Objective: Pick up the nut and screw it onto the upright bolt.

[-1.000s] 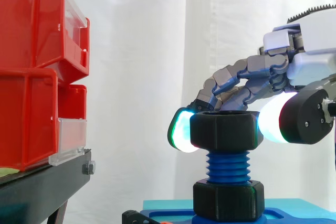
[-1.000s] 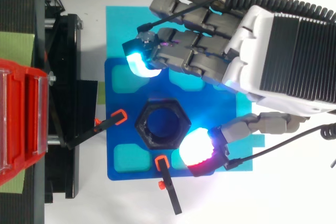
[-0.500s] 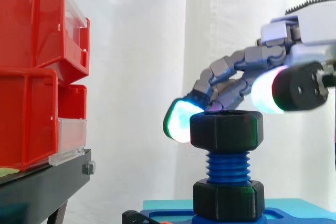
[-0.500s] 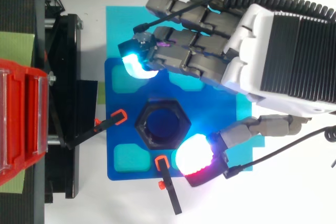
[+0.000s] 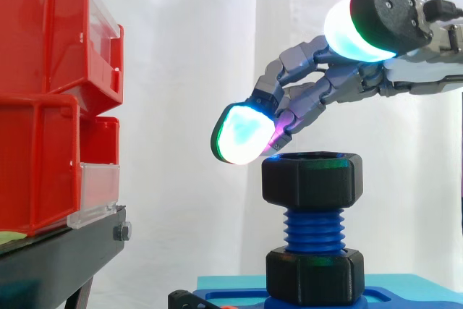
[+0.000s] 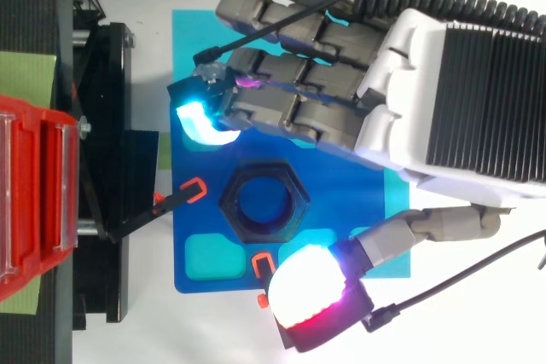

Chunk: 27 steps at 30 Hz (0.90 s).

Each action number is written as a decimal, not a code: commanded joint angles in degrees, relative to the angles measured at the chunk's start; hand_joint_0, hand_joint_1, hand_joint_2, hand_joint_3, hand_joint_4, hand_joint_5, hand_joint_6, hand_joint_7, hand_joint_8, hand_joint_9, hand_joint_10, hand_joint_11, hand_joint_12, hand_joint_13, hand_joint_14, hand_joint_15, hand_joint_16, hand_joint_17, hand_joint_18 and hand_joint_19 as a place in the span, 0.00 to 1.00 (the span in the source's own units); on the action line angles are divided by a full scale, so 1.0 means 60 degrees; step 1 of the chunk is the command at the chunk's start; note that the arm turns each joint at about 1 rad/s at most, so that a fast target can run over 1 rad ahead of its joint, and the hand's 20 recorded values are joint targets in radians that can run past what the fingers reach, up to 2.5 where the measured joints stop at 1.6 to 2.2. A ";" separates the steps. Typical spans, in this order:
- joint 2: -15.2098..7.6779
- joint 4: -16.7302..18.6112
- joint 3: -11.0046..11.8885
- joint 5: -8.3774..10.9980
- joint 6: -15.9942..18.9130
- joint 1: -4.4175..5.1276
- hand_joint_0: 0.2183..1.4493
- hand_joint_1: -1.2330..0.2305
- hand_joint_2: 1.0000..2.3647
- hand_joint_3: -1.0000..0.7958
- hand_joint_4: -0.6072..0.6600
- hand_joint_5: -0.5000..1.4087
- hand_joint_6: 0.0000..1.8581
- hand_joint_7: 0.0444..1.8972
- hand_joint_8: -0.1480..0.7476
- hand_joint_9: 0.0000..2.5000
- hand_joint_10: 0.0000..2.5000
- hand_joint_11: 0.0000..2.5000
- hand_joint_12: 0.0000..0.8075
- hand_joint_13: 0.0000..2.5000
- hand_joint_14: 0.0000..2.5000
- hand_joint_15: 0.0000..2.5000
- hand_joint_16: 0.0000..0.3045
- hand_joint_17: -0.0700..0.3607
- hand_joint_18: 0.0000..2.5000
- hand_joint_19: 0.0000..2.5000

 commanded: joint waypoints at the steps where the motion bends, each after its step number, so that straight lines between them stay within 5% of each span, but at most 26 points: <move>1: 0.0000 0.0091 0.0011 -0.0001 0.0000 0.0043 0.14 0.80 0.00 0.28 0.64 0.15 0.27 0.39 0.45 0.13 0.00 0.00 0.44 0.10 0.00 0.00 0.16 0.42 0.00 0.00; 27: -0.0015 0.0150 -0.0238 0.0014 0.0015 0.0175 0.20 0.78 0.00 0.28 0.65 0.18 0.27 0.47 0.44 0.17 0.00 0.00 0.38 0.13 0.00 0.00 0.13 0.37 0.02 0.00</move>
